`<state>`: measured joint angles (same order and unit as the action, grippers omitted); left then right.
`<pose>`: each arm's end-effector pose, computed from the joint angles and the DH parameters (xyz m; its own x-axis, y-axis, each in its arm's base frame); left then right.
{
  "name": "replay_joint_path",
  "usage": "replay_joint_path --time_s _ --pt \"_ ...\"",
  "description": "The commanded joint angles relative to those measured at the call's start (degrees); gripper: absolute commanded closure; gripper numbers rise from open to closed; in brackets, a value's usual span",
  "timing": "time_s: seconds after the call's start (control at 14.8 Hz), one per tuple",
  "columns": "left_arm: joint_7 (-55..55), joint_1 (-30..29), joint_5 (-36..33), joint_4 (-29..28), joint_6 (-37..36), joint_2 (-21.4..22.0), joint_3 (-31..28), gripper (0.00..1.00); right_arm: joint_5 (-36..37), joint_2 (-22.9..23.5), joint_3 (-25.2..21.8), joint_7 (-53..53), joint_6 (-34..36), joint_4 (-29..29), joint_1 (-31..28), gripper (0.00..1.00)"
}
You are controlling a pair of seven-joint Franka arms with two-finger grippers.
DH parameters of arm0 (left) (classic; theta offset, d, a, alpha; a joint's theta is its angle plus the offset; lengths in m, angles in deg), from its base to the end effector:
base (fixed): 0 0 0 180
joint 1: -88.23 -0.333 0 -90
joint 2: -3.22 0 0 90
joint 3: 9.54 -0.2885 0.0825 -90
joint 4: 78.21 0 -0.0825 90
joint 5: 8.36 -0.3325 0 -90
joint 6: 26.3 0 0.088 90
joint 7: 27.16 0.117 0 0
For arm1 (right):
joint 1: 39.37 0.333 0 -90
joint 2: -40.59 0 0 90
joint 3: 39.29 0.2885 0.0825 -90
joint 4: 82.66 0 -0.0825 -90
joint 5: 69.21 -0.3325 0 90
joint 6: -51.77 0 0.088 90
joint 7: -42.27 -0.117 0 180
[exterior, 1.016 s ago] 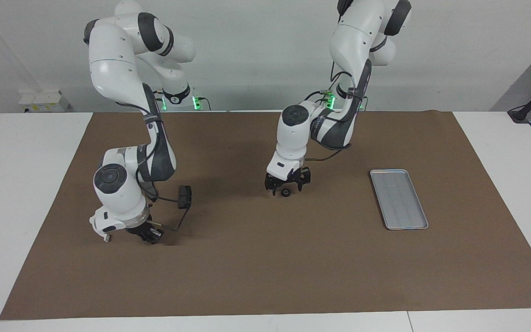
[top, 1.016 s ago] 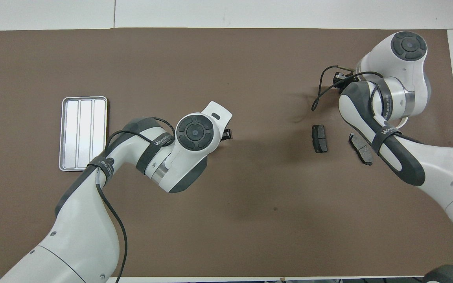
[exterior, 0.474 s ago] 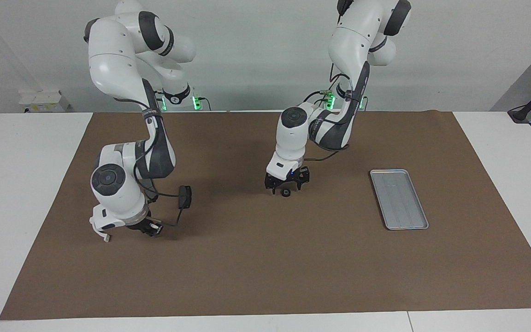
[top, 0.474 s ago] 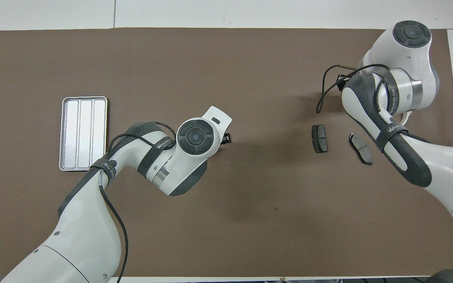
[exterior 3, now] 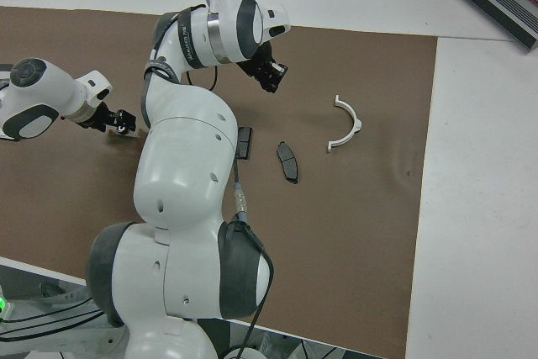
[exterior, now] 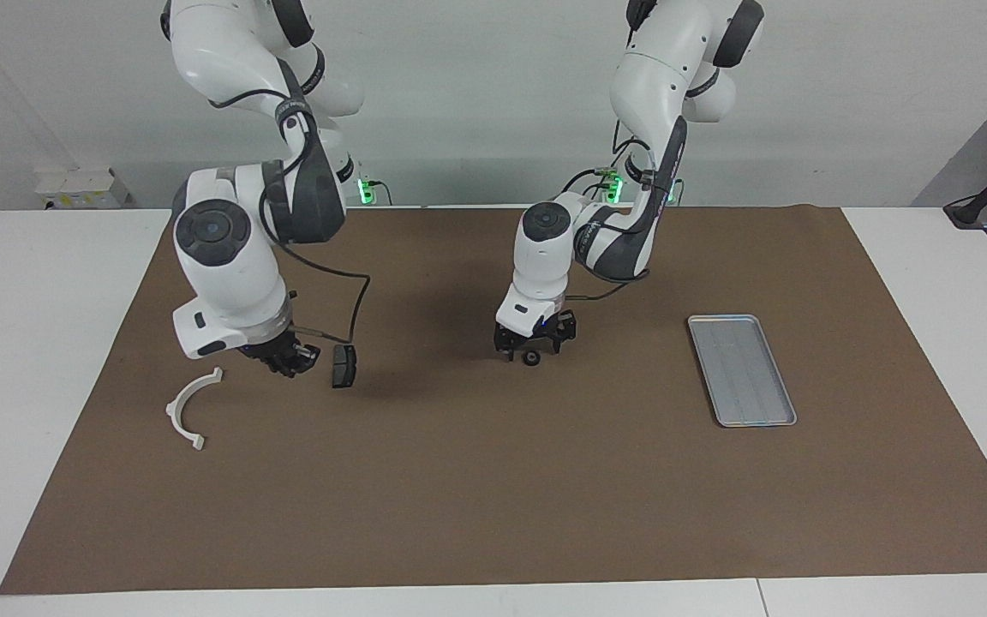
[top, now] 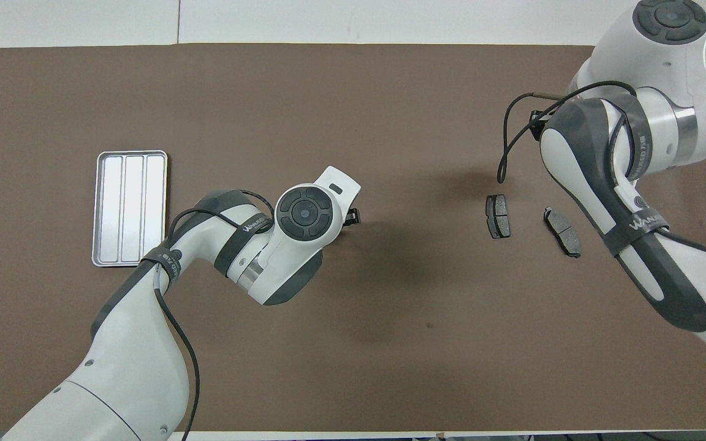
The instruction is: Pick bearing gear from pile to tray
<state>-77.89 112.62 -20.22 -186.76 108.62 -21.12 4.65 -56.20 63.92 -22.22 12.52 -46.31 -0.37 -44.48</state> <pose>0.4663 -0.3562 0.2891 0.9930 0.0930 0.0725 0.0929 -0.9957 0.0057 0.5996 0.0764 0.4365 0.9584 -0.2814 -0.0480 -0.2720 -0.9511 0.1461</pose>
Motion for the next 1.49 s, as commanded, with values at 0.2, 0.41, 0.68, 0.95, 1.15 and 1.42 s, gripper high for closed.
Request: replay_joint_path --time_s 0.2,0.41,0.68,0.95,1.15,1.42 --pt "0.6 -0.4 -1.2 1.1 0.0 -1.1 0.1 0.13 -1.8 -2.9 3.6 0.2 1.8 0.9 0.1 1.00" --pt "0.5 -0.2 -1.1 1.8 0.3 -1.4 0.1 0.69 -2.6 -3.0 4.2 -0.6 1.8 1.0 0.1 1.00" --pt "0.7 -1.0 -1.4 3.7 0.0 -1.4 -0.3 1.00 -3.5 -3.0 4.8 -0.6 1.8 1.2 -0.1 1.00" --pt "5.0 -7.1 -1.0 7.2 -4.6 -0.7 0.1 1.00 -3.5 -3.0 4.8 -0.6 1.9 1.2 -0.1 1.00" --pt "19.9 -18.2 3.4 8.4 -14.9 4.7 1.3 1.00 -4.0 -3.0 4.9 -0.8 1.9 1.1 0.1 1.00" --pt "43.0 -31.1 7.9 8.2 -21.7 10.8 0.6 1.00 -5.4 -3.0 5.3 -10.1 1.3 1.1 3.9 1.00"
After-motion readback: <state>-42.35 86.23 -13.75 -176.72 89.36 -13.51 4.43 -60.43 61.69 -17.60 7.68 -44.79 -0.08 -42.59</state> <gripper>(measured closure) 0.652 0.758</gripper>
